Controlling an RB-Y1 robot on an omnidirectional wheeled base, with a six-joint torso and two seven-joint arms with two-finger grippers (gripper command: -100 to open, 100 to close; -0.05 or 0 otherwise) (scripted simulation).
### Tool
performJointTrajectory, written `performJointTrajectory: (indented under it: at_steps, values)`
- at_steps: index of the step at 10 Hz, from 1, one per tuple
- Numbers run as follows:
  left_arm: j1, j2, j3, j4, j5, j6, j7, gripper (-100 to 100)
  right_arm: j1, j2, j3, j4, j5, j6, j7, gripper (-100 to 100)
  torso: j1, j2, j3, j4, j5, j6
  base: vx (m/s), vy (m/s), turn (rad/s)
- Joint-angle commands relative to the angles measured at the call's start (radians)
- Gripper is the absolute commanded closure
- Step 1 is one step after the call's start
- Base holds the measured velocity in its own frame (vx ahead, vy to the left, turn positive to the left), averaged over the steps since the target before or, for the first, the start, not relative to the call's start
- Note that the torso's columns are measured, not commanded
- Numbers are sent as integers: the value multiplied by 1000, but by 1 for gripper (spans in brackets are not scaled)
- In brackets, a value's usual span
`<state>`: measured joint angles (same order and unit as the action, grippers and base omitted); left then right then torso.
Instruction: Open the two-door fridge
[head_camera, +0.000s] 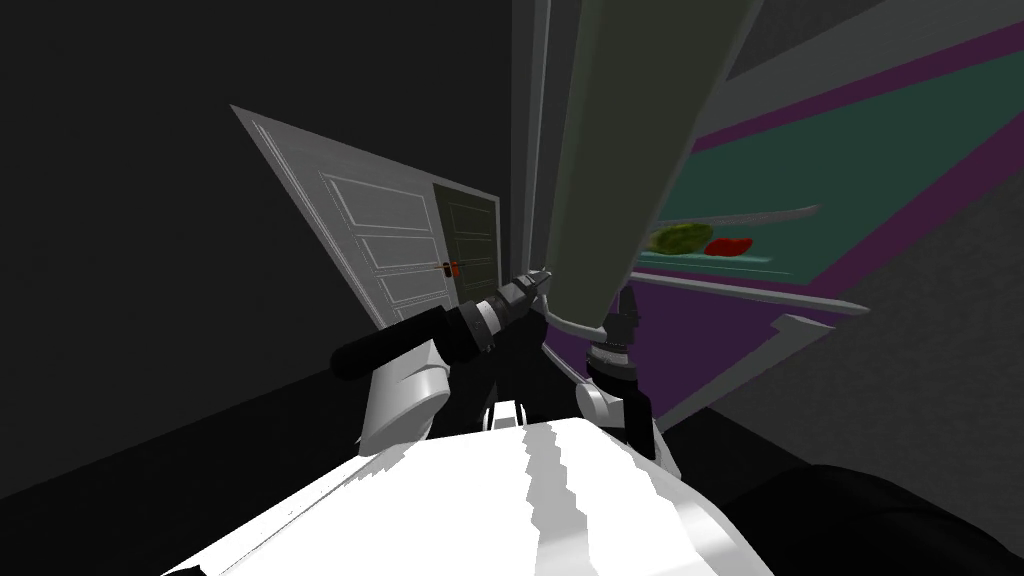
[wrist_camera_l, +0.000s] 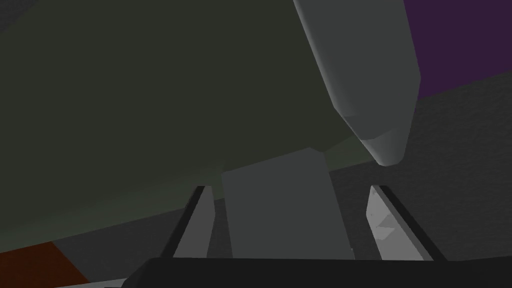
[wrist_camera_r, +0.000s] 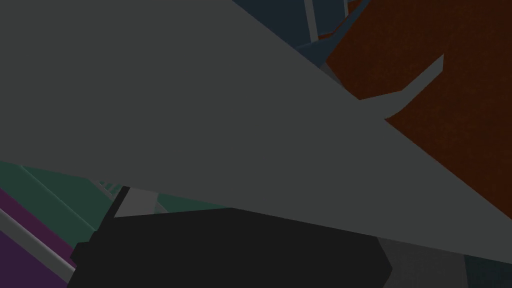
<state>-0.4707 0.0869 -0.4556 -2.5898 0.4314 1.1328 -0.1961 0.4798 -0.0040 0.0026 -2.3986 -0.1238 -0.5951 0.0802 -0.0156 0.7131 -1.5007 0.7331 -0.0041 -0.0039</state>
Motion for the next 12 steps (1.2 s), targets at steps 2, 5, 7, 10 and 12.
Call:
performJointTrajectory:
  at_steps: [2, 5, 7, 10, 12]
  values:
    - [-80, -46, 33, 19, 13, 56, 17, -100, 4, 2, -5, 0, -2, -2, 1, 0, 3, 15, 15, 3, 0, 2, -7, -14, 62]
    - [-157, -90, 65, 42, 28, 107, 32, -100, 9, 7, -20, -3, -8, -8, 2, 0, 6, 14, 13, 4, -1, 3, 0, 15, 62]
    - [-183, -105, 76, 50, 33, 125, 36, -100, 13, 11, -31, -5, -13, -13, 2, 0, 6, 15, 13, 5, 0, 2, 2, 14, 25]
    - [-208, -119, 87, 58, 38, 142, 41, -100, 18, 16, -45, -9, -19, -21, 2, 0, 5, 17, 11, 10, -1, 2, 0, 15, 30]
    - [-233, -134, 98, 66, 43, 159, 46, -100, 21, 18, -51, -11, -22, -25, 2, 0, 4, 18, 11, 11, 0, 3, 0, 9, 20]
